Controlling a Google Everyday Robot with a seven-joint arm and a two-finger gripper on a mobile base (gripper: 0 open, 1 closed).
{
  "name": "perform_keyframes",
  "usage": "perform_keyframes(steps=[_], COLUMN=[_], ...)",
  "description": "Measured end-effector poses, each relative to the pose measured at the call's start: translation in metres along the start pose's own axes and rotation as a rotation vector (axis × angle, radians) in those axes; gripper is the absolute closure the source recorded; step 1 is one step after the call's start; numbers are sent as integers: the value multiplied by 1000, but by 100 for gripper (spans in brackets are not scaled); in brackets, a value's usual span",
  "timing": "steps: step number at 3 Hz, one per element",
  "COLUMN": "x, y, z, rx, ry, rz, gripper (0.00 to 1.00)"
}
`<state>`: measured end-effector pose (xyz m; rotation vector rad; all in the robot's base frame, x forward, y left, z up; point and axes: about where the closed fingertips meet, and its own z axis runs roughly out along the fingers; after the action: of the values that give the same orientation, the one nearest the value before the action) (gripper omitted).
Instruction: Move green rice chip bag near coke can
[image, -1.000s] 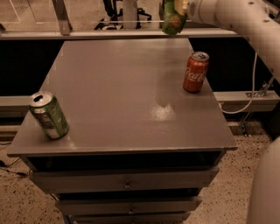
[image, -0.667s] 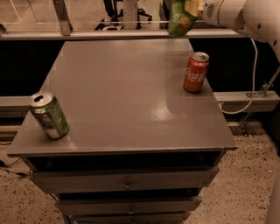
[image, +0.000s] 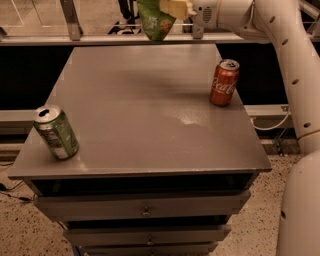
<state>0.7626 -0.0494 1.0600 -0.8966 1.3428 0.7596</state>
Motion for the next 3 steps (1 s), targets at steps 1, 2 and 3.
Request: perform_keyframes(steps=[1,2,3], x=[14,37,57], y=[13,11,3], z=[-1,-22,-44], rx=[-55,-45,-29], ry=[67,172,238], rz=[-101,-154,-177], gripper=[100,100,100])
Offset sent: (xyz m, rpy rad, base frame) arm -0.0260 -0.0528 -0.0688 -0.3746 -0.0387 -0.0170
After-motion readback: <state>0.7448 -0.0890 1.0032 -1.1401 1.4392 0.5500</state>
